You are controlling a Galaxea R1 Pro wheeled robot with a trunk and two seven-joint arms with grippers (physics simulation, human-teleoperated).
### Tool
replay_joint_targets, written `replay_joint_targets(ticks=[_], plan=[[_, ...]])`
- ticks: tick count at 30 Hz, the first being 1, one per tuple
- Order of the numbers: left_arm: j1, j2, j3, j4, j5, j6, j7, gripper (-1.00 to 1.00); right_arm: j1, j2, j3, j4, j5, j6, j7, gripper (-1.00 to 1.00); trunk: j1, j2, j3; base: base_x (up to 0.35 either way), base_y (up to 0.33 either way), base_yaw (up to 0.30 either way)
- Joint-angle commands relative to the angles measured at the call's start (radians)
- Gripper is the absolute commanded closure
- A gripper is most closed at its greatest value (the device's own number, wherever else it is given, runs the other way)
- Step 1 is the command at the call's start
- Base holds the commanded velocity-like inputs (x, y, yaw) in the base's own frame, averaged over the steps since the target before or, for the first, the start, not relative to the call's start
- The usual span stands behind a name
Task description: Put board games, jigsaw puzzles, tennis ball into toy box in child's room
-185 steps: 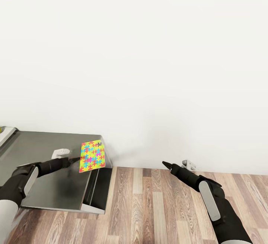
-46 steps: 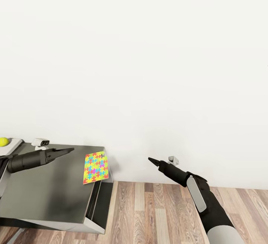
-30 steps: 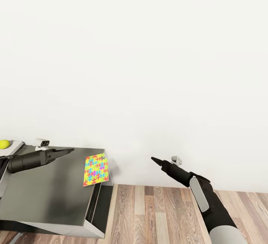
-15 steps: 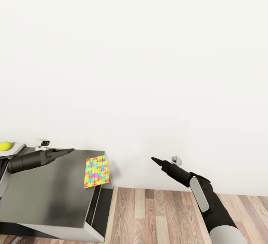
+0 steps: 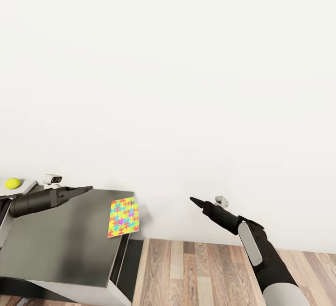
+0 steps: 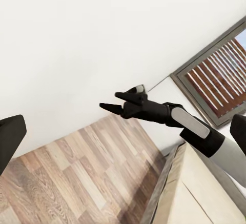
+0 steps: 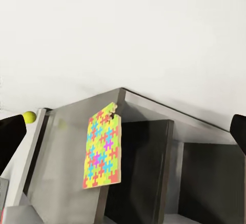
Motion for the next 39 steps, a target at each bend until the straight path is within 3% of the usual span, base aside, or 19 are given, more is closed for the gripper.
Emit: replay_joint_targets(ticks=[1, 17, 39], plan=[[-0.001, 0.001, 0.000, 0.000, 0.000, 0.011, -0.004, -1.00, -0.001, 0.001, -0.003, 0.000, -0.005, 0.007, 0.001, -1.00, 0.004, -0.009, -0.003, 0.000, 0.000, 0.069], [-0.001, 0.000, 0.000, 0.000, 0.001, 0.012, -0.004, -1.00, -0.001, 0.001, -0.003, -0.003, -0.005, 0.007, -0.001, -1.00, 0.066, -0.121, -0.028, 0.000, 0.000, 0.078], [-0.001, 0.000, 0.000, 0.000, 0.001, 0.012, -0.004, -1.00, -0.001, 0.001, -0.003, -0.007, -0.005, 0.007, 0.000, -1.00, 0.150, -0.275, -0.095, 0.000, 0.000, 0.007]])
